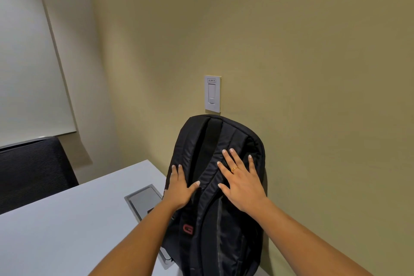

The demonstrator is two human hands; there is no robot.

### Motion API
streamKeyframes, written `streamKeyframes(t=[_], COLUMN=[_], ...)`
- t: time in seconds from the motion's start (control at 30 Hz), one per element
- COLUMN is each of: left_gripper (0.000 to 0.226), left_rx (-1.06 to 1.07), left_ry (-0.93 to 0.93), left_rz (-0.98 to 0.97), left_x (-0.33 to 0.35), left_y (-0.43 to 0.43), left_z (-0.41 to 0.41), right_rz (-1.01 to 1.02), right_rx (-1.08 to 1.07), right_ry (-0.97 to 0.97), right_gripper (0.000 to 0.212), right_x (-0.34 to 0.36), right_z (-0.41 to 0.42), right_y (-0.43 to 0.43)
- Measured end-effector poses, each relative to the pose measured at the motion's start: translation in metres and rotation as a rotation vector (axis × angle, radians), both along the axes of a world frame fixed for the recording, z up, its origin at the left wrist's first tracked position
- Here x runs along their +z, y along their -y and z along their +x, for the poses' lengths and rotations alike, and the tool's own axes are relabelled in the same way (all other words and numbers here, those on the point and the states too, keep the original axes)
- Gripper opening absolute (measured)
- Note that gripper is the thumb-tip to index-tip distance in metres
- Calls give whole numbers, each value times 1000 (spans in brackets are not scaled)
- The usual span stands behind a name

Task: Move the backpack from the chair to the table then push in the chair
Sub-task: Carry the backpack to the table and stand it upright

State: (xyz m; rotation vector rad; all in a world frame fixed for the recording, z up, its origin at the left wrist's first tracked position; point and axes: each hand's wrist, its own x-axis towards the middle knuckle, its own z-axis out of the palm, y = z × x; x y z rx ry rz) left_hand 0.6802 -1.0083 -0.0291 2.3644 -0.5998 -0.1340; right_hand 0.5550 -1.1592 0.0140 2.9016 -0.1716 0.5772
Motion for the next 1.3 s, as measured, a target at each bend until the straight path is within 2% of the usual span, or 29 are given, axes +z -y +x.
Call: streamKeyframes(t=[0.27,0.63,0.73,0.9,1.3], left_gripper=[87,82,86,78,74], left_rx=[-28,-58,-21,-7,-8], left_ry=[-38,-36,-19,65,88], left_rz=[110,131,237,410,409], left_x=[0,7,2,-2,-29], left_y=[-9,-24,-29,-33,-58], left_z=[-7,-28,-29,-54,-110], right_rz=[-6,10,33,38,110], right_rx=[-19,-8,0,-3,-35], right_ry=[-60,-112,-122,-152,-239], right_gripper=[64,63,63,63,65], right_x=[-2,1,-1,-10,-46], right_z=[-2,-14,-21,-35,-73], right_y=[-4,-16,-20,-28,-53])
